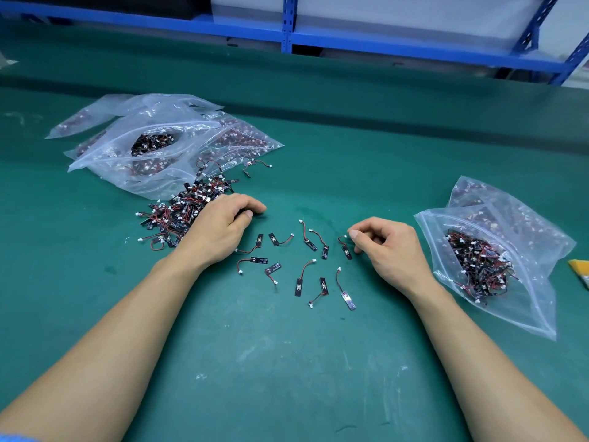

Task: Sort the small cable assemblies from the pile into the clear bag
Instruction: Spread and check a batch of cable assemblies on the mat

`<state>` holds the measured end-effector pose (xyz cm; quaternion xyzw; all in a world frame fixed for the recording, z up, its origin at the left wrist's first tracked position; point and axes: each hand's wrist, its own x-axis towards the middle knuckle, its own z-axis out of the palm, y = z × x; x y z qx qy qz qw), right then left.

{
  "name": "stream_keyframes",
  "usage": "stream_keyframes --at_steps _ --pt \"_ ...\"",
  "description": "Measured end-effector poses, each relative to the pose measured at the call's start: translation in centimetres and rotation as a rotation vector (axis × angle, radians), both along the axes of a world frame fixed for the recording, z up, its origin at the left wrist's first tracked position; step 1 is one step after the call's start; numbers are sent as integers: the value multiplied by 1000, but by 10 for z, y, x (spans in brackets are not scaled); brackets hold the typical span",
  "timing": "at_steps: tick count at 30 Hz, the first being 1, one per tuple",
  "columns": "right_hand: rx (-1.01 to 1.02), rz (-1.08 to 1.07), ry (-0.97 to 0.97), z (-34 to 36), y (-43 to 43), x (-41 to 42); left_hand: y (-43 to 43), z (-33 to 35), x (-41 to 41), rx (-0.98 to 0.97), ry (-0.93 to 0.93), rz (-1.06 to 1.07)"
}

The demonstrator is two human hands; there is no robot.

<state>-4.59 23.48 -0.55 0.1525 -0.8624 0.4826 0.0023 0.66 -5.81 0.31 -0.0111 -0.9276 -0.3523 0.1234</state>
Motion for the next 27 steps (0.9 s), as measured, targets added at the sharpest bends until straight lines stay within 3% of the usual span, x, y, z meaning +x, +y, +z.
stream_keyframes --at_steps 27 --pt "18 -2 5 1 -1 1 0 -1 0 6 4 1"
